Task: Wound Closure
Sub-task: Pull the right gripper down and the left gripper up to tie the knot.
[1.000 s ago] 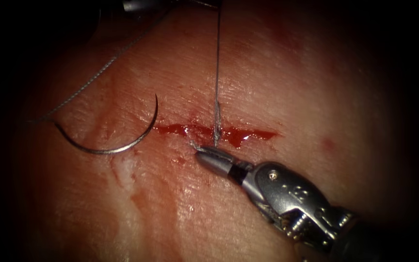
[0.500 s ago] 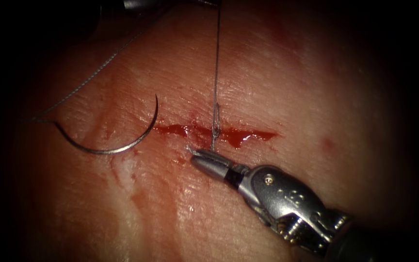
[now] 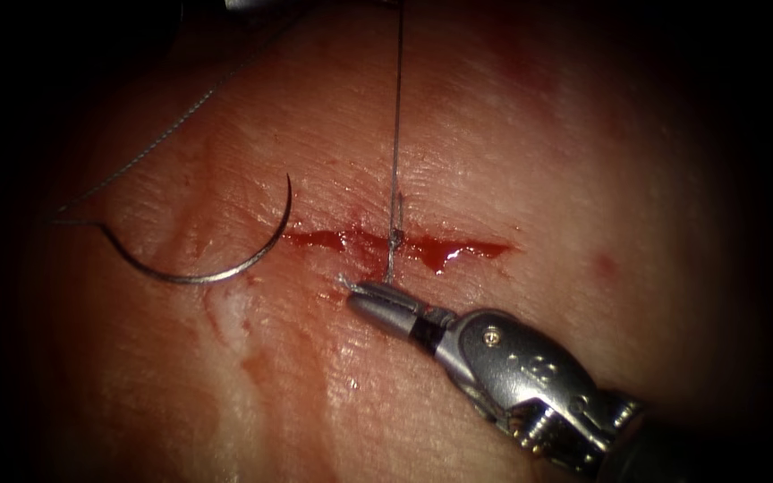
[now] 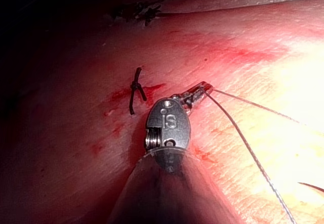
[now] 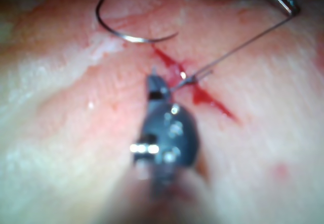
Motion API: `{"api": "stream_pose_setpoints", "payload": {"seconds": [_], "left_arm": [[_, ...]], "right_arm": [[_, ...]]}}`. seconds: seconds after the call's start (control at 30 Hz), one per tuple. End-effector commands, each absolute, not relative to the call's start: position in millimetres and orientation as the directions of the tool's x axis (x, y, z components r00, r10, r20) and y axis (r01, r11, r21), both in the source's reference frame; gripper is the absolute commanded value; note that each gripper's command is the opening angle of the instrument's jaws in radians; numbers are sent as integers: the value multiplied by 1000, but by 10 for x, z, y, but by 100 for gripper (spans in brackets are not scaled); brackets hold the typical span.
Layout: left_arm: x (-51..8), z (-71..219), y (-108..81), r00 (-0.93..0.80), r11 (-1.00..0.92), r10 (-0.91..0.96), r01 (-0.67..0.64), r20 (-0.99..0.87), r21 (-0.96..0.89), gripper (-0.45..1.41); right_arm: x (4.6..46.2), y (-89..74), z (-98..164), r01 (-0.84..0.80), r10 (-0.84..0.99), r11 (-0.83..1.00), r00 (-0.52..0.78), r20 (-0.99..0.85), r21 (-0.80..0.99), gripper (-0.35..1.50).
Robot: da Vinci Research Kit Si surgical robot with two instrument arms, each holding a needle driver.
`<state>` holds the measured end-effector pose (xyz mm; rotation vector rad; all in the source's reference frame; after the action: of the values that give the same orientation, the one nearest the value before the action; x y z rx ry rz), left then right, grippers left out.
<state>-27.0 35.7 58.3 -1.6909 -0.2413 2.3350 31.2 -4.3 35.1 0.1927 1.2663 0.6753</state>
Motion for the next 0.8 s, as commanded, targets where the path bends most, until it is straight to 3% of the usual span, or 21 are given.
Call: {"api": "stream_pose_setpoints", "payload": {"seconds": [0.03, 0.8], "left_arm": [[-274, 586, 366, -293, -957, 288, -105, -911, -269, -45], [-272, 589, 363, -294, -958, 286, -104, -912, -267, -45]], "right_arm": [[319, -38, 356, -359, 562, 795, 136, -816, 488, -35], [325, -59, 350, -341, 561, 804, 168, -811, 486, -35]]}}
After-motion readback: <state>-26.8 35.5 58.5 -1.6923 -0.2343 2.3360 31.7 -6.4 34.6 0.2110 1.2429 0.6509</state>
